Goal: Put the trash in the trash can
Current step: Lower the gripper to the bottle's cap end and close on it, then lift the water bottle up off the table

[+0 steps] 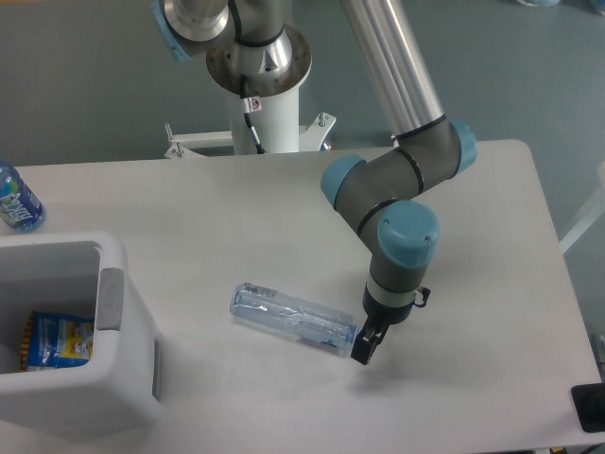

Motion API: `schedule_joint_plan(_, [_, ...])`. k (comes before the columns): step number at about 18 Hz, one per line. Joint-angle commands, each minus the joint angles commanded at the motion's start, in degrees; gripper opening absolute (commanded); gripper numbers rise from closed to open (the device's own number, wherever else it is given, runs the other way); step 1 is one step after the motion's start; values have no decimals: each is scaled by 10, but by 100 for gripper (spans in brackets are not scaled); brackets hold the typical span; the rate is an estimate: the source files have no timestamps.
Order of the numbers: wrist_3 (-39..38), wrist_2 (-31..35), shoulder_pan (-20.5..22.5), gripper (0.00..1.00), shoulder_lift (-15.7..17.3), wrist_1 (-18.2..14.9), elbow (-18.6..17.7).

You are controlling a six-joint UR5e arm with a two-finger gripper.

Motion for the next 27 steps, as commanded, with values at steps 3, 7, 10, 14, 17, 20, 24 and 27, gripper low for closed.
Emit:
schedule_joint_plan(3, [0,0,-1,78,0,-1,-4])
schedule_joint_plan(7, [0,0,-5,54,4,-3,-5])
schedule_joint_plan(10, [0,0,-5,50,4,-2,-8])
schedule_joint_plan(14, [-2,0,-6,41,4,-2,-8])
schedule_joint_plan(17, [-3,0,-6,33,5,-3,-8])
schedule_joint_plan(20, [-3,0,-6,28,7,-3,-8])
schedule_joint_plan(24, [-3,1,-6,21,9,-4,-8])
schedule_joint_plan(27, [-3,0,-5,21,22,-4,-6])
